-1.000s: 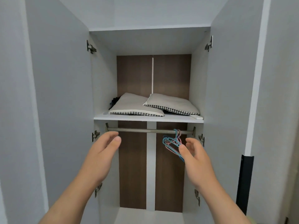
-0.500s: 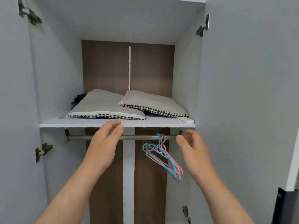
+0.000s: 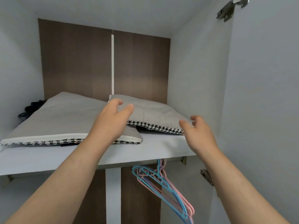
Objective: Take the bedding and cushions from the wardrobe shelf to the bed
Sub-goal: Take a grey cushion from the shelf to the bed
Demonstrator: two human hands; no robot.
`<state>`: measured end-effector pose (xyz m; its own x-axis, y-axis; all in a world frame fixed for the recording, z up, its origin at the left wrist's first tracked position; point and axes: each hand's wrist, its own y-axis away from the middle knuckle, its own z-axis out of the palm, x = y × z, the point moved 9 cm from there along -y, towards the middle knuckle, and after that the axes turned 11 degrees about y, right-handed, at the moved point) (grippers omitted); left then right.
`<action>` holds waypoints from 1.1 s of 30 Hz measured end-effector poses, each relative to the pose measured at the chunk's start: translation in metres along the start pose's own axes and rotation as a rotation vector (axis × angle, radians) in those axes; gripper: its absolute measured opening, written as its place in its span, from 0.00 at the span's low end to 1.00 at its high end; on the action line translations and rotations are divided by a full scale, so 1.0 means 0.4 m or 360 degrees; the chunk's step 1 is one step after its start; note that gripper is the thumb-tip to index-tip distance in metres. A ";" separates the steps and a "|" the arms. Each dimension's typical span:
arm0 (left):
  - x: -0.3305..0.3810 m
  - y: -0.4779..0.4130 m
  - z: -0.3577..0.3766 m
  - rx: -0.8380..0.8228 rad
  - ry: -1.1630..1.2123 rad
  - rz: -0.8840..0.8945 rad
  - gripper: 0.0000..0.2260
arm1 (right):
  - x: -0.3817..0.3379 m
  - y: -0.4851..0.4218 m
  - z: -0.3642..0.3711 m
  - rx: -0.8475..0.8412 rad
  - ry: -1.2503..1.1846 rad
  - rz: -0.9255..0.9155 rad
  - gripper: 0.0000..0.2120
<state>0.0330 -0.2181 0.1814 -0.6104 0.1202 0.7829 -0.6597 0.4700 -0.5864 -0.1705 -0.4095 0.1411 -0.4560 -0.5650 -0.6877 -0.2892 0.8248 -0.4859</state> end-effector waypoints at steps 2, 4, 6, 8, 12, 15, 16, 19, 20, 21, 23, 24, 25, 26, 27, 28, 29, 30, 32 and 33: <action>-0.005 -0.069 0.034 0.0000 -0.0120 -0.0026 0.25 | 0.005 -0.085 0.024 -0.0024 0.0004 0.0033 0.31; -0.021 -0.137 0.064 0.0006 -0.0240 -0.0082 0.27 | 0.013 -0.164 0.053 -0.0052 0.0047 0.0113 0.31; -0.049 -0.202 0.091 0.0002 -0.0400 -0.0193 0.29 | 0.014 -0.235 0.104 -0.0149 0.0132 0.0174 0.30; -0.086 -0.259 0.114 0.0008 -0.0574 -0.0285 0.30 | 0.009 -0.297 0.165 -0.0277 0.0238 0.0163 0.27; -0.173 -0.339 0.134 -0.0010 -0.0822 -0.0411 0.33 | 0.041 -0.407 0.246 -0.0396 0.0561 0.0247 0.34; -0.251 -0.379 0.135 0.0012 -0.0885 -0.0562 0.44 | 0.080 -0.461 0.288 -0.0476 0.0753 0.0323 0.44; -0.273 -0.391 0.133 0.0023 -0.0902 -0.0598 0.46 | 0.089 -0.473 0.303 -0.0503 0.0771 0.0334 0.47; -0.298 -0.395 0.132 0.0084 -0.0962 -0.0665 0.48 | 0.106 -0.496 0.333 -0.0558 0.0860 0.0322 0.52; -0.296 -0.386 0.130 0.0132 -0.1017 -0.0668 0.47 | 0.108 -0.494 0.335 -0.0547 0.0891 0.0309 0.50; -0.294 -0.375 0.129 0.0182 -0.1075 -0.0657 0.46 | 0.109 -0.490 0.333 -0.0507 0.0916 0.0291 0.47; -0.284 -0.355 0.128 0.0264 -0.1123 -0.0576 0.41 | 0.105 -0.481 0.325 -0.0367 0.0894 0.0235 0.40; -0.280 -0.349 0.128 0.0282 -0.1095 -0.0520 0.38 | 0.100 -0.476 0.322 -0.0295 0.0840 0.0204 0.36; -0.281 -0.346 0.130 0.0280 -0.1038 -0.0473 0.34 | 0.095 -0.474 0.319 -0.0222 0.0772 0.0163 0.33; -0.277 -0.341 0.127 0.0277 -0.0970 -0.0429 0.31 | 0.085 -0.467 0.309 -0.0153 0.0699 0.0126 0.31; -0.270 -0.337 0.121 0.0281 -0.0908 -0.0382 0.29 | 0.074 -0.460 0.294 -0.0082 0.0635 0.0092 0.30; -0.260 -0.333 0.116 0.0287 -0.0851 -0.0334 0.28 | 0.064 -0.453 0.275 -0.0020 0.0566 0.0081 0.30; -0.243 -0.329 0.106 0.0304 -0.0790 -0.0280 0.28 | 0.049 -0.442 0.250 0.0051 0.0504 0.0069 0.30; -0.223 -0.325 0.091 0.0330 -0.0726 -0.0232 0.28 | 0.034 -0.428 0.224 0.0111 0.0443 0.0069 0.29; -0.184 -0.318 0.056 0.0394 -0.0583 -0.0151 0.29 | 0.007 -0.399 0.175 0.0207 0.0338 0.0073 0.29; -0.166 -0.314 0.039 0.0423 -0.0512 -0.0116 0.29 | -0.006 -0.383 0.154 0.0244 0.0288 0.0066 0.28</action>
<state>0.1497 -0.2986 0.1999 -0.6359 -0.2041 0.7443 -0.7706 0.2205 -0.5980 -0.0732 -0.5357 0.1841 -0.6124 -0.5058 -0.6076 -0.1421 0.8265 -0.5448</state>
